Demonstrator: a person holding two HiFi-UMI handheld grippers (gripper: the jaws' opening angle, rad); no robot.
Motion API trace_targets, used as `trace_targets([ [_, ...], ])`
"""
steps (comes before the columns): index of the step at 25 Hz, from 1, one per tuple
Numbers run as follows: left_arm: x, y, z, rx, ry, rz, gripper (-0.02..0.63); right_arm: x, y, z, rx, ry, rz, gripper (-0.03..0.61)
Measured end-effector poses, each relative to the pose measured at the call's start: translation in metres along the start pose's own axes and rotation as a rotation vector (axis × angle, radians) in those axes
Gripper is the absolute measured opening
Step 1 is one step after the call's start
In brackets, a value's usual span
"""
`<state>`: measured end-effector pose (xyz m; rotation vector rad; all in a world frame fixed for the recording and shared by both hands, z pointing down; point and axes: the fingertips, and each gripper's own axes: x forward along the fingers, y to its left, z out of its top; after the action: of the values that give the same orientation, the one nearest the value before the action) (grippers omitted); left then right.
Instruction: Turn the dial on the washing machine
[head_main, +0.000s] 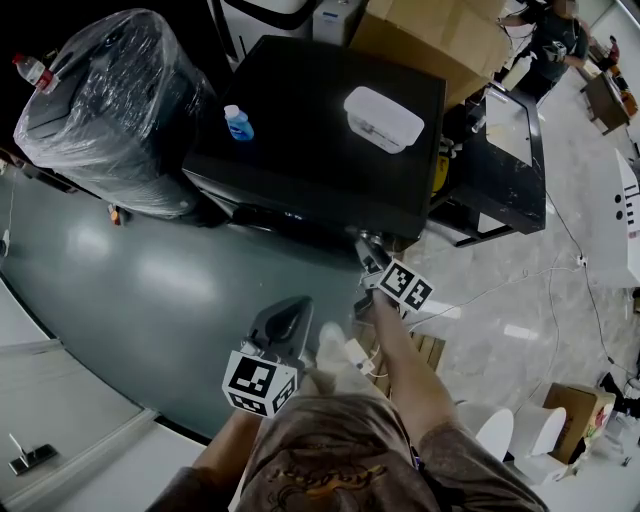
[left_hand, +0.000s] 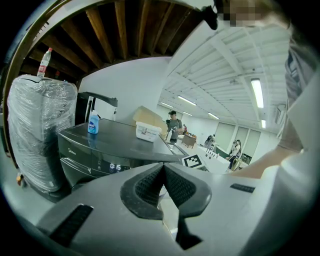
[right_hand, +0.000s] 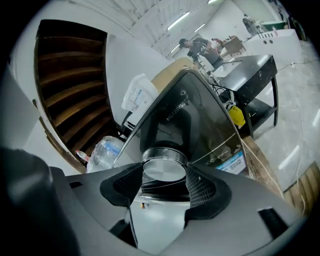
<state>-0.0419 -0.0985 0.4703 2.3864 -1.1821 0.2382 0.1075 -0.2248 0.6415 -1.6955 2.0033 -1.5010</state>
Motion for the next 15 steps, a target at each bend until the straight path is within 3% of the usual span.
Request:
trace_targets([
  [15,-0.0011,-0.001,-0.005,0.004,0.018,-0.001,-0.002,-0.0011,-0.0025,0.0003,0.197,-0.103,0.122,0.267],
])
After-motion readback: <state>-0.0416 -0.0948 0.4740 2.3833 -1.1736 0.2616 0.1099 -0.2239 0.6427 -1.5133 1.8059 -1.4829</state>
